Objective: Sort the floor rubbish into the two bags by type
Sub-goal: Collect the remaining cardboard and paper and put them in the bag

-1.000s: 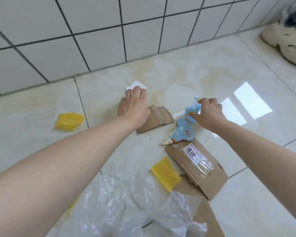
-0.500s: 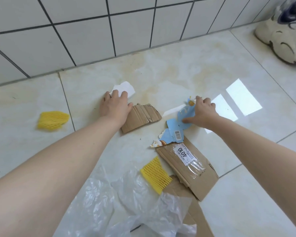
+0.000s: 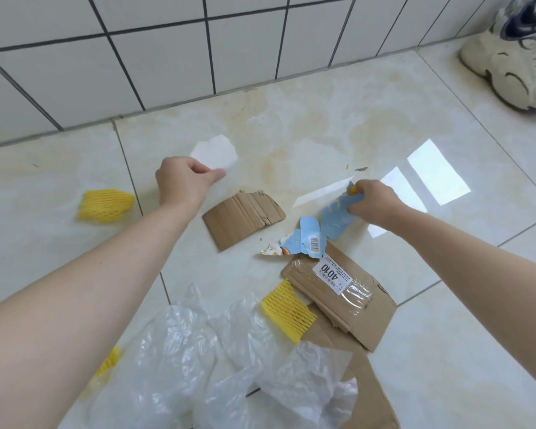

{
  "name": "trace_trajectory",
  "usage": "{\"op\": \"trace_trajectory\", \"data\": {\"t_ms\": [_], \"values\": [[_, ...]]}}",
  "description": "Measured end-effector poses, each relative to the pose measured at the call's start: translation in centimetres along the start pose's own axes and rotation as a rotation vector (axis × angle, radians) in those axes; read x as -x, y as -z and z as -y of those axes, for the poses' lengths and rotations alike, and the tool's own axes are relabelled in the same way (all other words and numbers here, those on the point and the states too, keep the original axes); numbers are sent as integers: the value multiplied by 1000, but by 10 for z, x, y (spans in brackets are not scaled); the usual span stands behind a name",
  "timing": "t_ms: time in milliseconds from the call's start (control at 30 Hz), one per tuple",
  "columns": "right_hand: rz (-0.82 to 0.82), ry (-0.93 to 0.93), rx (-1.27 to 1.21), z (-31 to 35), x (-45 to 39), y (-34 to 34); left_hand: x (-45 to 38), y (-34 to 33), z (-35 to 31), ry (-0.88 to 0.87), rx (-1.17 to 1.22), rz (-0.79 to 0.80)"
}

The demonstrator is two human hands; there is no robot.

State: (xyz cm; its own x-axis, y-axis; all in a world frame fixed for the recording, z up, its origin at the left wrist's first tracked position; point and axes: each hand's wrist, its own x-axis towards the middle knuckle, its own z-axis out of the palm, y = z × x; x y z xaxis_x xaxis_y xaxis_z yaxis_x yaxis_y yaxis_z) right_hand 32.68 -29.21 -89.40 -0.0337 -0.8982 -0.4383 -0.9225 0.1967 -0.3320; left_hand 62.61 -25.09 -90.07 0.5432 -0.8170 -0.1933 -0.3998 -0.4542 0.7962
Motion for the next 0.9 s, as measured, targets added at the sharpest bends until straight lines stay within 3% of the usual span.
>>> {"op": "trace_trajectory", "data": {"t_ms": [100, 200, 333, 433, 533, 733, 800, 900], "values": [[0, -67, -267, 1, -2, 8, -6, 7, -2, 47, 205, 65], [54, -63, -473, 5, 2, 12, -6, 8, -3, 25, 174, 122], [279, 41, -439, 14, 20, 1, 4, 7, -4, -10, -36, 228], [349, 86, -395, 18, 31, -6, 16, 9, -5, -8, 8, 305], [283, 118, -437, 22, 39, -5, 27, 11, -4, -29, 143, 293], [-160, 134, -354, 22, 41, 7, 37, 11, -1, -61, 97, 451], [-145, 116, -419, 17, 40, 8, 35, 9, 2, -88, 26, 465], [26, 74, -472, 15, 46, 3, 32, 6, 5, -118, -122, 507]]}}
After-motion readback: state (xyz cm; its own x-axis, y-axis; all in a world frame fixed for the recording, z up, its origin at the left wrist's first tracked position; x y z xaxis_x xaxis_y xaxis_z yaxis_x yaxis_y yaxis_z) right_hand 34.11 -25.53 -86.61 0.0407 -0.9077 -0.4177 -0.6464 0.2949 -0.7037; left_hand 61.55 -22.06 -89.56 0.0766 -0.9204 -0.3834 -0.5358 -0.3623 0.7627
